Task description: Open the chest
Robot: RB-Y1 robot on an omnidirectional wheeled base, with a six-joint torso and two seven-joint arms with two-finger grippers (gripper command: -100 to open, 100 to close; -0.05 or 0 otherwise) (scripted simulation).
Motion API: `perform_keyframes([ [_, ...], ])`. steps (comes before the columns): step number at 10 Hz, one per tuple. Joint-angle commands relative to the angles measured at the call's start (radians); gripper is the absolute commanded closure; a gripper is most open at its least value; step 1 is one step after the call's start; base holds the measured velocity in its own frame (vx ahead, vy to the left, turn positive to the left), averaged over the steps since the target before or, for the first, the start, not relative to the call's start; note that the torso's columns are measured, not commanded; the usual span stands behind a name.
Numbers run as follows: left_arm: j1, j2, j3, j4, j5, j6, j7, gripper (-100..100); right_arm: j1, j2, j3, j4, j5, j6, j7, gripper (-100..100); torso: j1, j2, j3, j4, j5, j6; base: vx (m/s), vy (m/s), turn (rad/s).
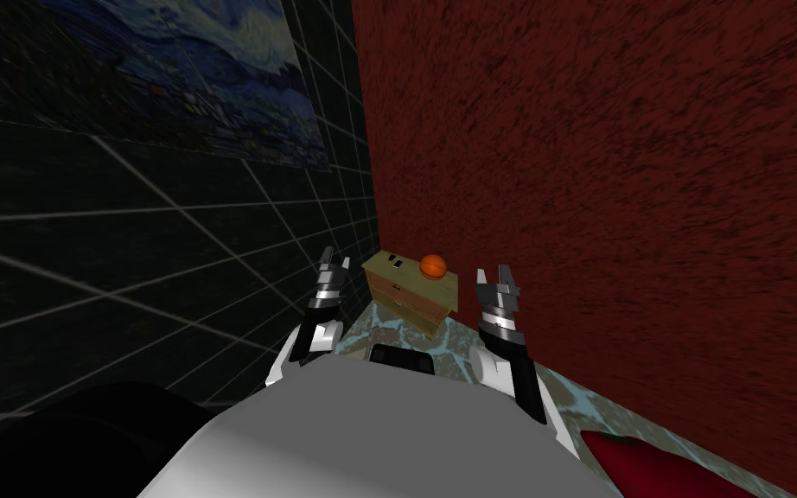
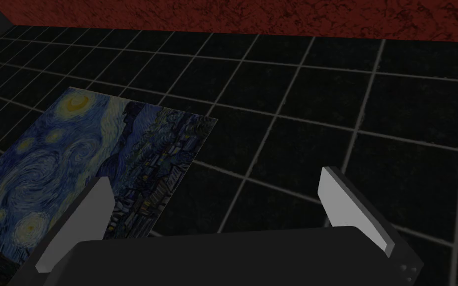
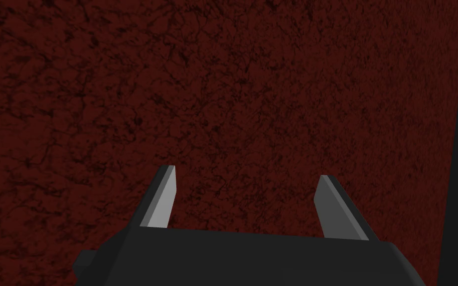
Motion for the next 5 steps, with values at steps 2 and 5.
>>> perform_keyframes([
  [2, 0.0, 0.0, 0.0, 0.0, 0.0, 0.0, 0.0, 0, 0.0, 0.0, 0.0, 0.0, 0.0, 0.0, 0.0, 0, 0.0, 0.104, -0.209, 0.105, 0.0, 0.0, 0.0, 0.0, 0.0],
  [5, 0.0, 0.0, 0.0, 0.0, 0.0, 0.0, 0.0, 0, 0.0, 0.0, 0.0, 0.0, 0.0, 0.0, 0.0, 0, 0.0, 0.322, -0.644, 0.322, 0.0, 0.0, 0.0, 0.0, 0.0],
])
